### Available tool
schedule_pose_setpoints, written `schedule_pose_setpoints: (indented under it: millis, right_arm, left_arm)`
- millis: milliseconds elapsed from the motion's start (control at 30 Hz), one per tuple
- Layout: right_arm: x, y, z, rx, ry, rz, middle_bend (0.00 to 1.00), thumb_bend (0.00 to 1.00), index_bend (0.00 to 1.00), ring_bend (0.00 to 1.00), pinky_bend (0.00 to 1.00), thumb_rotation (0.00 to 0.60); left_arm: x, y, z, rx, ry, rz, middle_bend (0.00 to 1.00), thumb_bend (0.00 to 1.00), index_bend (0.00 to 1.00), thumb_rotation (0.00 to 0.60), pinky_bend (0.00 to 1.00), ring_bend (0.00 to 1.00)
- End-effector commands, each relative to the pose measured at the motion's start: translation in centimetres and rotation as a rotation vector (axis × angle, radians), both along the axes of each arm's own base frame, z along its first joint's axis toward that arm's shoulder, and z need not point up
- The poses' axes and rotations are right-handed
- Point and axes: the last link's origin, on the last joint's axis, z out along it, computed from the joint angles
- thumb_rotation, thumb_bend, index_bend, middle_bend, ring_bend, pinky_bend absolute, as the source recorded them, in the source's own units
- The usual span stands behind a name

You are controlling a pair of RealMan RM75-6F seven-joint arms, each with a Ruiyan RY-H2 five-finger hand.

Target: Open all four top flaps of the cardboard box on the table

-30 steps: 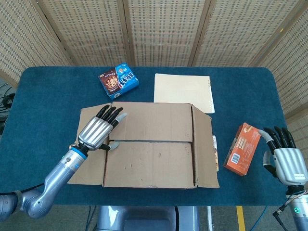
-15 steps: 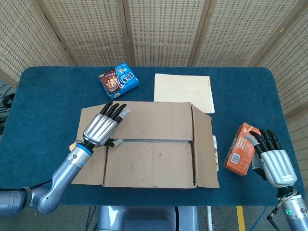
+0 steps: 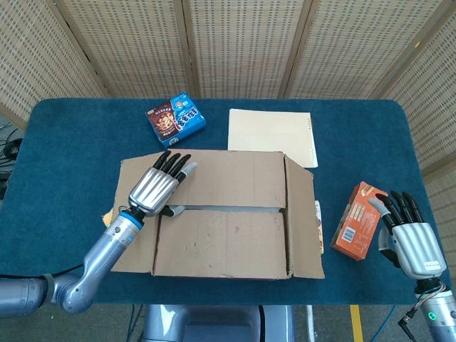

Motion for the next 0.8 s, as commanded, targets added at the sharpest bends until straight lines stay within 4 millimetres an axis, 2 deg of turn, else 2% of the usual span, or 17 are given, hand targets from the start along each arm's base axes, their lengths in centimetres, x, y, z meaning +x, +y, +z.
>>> schedule_pose_setpoints:
  millis: [33, 333, 600, 800]
  right_arm:
    - [-0.1, 0.1, 0.0, -0.002, -0.002, -0.003, 0.14, 0.82, 0.14, 0.0, 0.0, 0.6]
    - [-0.2, 0.4, 0.3, -0.015, -0.005, -0.01, 0.14, 0.82, 0.14, 0.0, 0.0, 0.6]
    - [-0.2, 0.4, 0.3, -0.014, -0.005, -0.008, 0.14, 0.82, 0.14, 0.0, 0.0, 0.6]
    - [-0.1, 0.3, 0.3, -0.013, -0.004, -0.008, 0.14, 0.82, 0.14, 0.0, 0.0, 0.6]
  left_arm:
    - [0.1, 0.1, -0.1, -0.002, -0.002, 0.005, 0.0, 0.29, 0.03, 0.399, 0.0, 0.0]
    - [0.5, 0.4, 0.7, 0.054, -0.046, 0.0, 0.0, 0.32, 0.01, 0.4, 0.0, 0.0]
    - [1.1, 0.8, 2.9, 0.167, -0.11, -0.044, 0.0, 0.32, 0.01, 0.4, 0.0, 0.0]
    - [1.9, 2.6, 5.1, 0.262, -0.138, -0.068, 0.0, 0.32, 0.01, 0.4, 0.0, 0.0]
